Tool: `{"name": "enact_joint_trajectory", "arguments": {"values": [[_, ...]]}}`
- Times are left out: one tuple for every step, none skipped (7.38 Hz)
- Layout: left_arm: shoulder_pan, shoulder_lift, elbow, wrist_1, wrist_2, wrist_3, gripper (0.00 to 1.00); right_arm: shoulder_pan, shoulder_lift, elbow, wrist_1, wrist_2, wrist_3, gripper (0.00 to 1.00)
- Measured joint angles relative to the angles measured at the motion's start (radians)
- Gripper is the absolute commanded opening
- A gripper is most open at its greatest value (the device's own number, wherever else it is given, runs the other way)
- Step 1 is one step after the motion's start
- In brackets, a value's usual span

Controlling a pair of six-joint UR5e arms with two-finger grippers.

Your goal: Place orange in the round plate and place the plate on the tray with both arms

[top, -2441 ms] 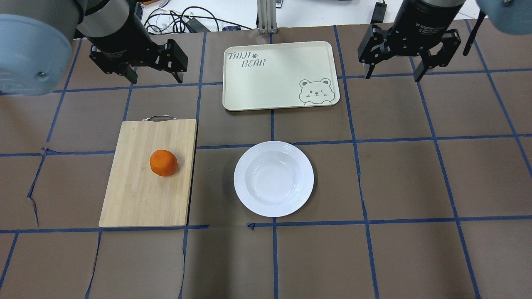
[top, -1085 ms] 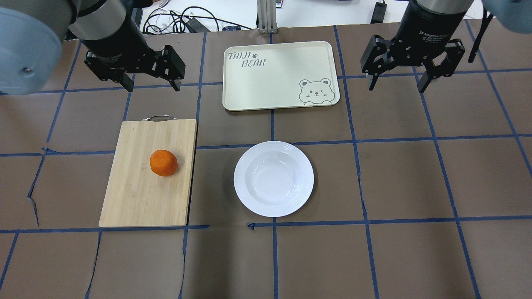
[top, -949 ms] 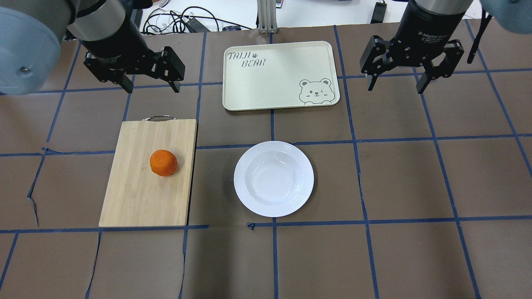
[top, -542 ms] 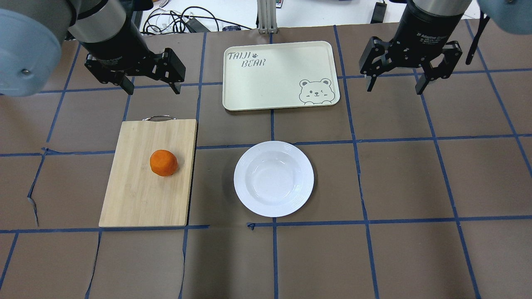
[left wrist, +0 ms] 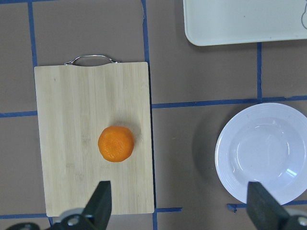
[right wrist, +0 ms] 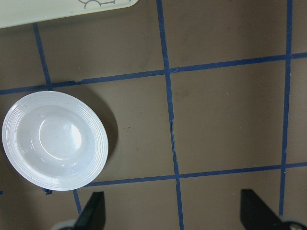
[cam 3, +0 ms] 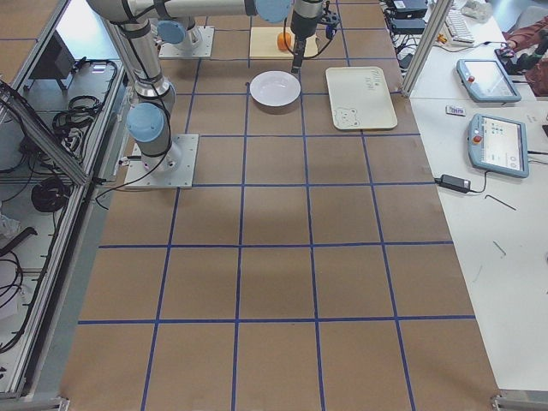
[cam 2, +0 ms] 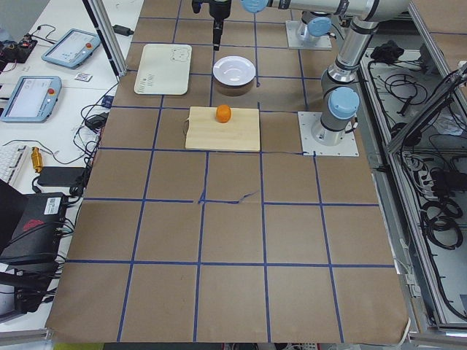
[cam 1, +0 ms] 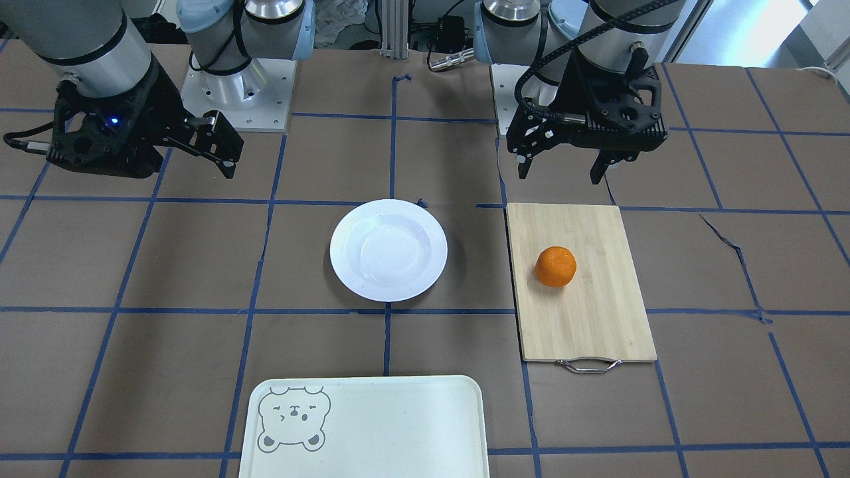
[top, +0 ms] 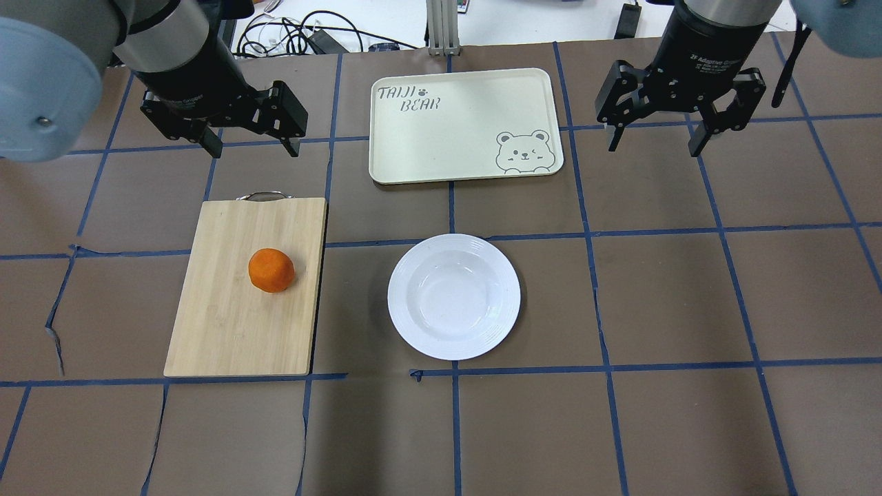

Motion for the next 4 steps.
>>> {"name": "enact_joint_trajectory", "arguments": {"values": [[0.0,0.001,0.0,0.0,0.0,0.0,1.0,0.0,0.0,0.0,-0.001,-0.001,-0.001,1.0],[0.0,0.001,0.0,-0.001,0.0,0.0,1.0,0.0,0.0,0.0,-0.002,0.0,-0.003,1.0],[0.0,0.001,0.0,-0.001,0.0,0.0,1.0,0.0,0.0,0.0,-0.002,0.0,-0.007,1.0],[0.0,0.002,0.0,-0.001,0.001,0.0,1.0,0.0,0.0,0.0,-0.001,-0.001,-0.011,1.0]]}}
